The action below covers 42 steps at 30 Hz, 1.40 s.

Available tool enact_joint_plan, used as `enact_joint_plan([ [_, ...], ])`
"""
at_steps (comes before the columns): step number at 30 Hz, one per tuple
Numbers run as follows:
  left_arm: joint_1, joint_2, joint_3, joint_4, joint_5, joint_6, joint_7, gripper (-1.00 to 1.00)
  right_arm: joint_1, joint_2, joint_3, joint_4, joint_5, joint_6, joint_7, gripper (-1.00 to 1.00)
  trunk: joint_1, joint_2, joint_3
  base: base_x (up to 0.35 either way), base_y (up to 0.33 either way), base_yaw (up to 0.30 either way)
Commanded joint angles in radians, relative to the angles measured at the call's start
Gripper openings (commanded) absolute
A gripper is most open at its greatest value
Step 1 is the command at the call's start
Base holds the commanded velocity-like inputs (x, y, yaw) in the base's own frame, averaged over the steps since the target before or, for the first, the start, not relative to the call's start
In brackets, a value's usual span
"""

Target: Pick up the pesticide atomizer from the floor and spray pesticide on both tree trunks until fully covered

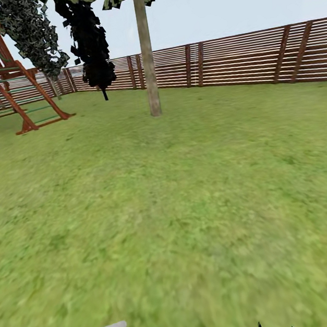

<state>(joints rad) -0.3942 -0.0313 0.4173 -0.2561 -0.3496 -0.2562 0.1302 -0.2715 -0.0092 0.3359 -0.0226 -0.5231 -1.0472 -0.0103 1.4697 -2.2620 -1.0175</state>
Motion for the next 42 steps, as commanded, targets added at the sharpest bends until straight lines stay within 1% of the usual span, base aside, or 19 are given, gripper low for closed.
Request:
enact_joint_plan([
  [1, 0.000, 0.000, 0.000, 0.000, 0.000, 0.000, 0.000, -1.00, 0.000, 0.000, 0.000, 0.000, 0.000, 0.000, 0.000, 1.00, 0.000, 0.000, 0.000, 0.341, 0.000, 0.000],
  [42, 0.000, 0.000, 0.000, 0.000, 0.000, 0.000, 0.000, -1.00, 0.000, 0.001, 0.001, 0.000, 0.000, 0.000, 0.000, 1.00, 0.000, 0.000, 0.000, 0.341, 0.000, 0.000],
])
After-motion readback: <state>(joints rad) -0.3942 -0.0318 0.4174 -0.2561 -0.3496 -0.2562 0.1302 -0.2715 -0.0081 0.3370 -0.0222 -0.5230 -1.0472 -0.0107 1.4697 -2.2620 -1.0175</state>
